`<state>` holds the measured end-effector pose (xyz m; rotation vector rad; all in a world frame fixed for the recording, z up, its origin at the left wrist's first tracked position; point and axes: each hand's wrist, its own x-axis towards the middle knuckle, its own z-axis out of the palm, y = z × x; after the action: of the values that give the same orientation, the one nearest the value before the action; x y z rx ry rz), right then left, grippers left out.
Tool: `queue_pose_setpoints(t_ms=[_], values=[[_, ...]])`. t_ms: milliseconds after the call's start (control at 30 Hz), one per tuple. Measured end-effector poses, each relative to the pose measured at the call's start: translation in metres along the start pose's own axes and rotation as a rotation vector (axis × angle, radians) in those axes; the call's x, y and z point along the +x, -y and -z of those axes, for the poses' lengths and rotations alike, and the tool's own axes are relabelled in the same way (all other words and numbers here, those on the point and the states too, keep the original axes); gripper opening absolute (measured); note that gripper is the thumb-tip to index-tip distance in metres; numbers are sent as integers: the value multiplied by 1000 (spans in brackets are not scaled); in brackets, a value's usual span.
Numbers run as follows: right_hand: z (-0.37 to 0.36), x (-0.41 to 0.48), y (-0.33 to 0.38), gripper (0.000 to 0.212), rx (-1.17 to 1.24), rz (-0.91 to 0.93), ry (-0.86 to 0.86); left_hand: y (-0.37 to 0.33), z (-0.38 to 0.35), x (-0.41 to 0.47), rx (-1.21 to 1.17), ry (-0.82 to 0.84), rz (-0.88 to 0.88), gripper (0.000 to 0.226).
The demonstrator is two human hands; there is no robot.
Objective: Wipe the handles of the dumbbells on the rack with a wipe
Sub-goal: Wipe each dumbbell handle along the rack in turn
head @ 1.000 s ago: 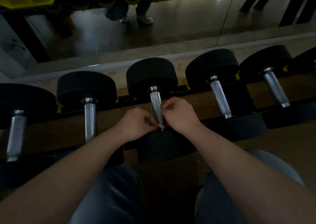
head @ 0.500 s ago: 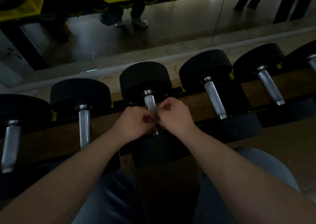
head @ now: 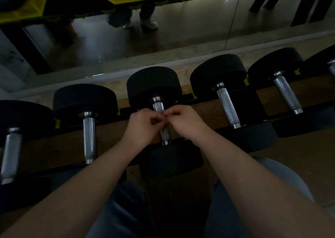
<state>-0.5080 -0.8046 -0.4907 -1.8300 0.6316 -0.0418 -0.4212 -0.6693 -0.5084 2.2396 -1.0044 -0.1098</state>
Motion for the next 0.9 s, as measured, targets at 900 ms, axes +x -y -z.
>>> queue_pose_setpoints(t_ms=[900], values=[[18, 3, 7, 12, -578, -106, 336, 7, -19, -14, -576, -100, 512, 29]])
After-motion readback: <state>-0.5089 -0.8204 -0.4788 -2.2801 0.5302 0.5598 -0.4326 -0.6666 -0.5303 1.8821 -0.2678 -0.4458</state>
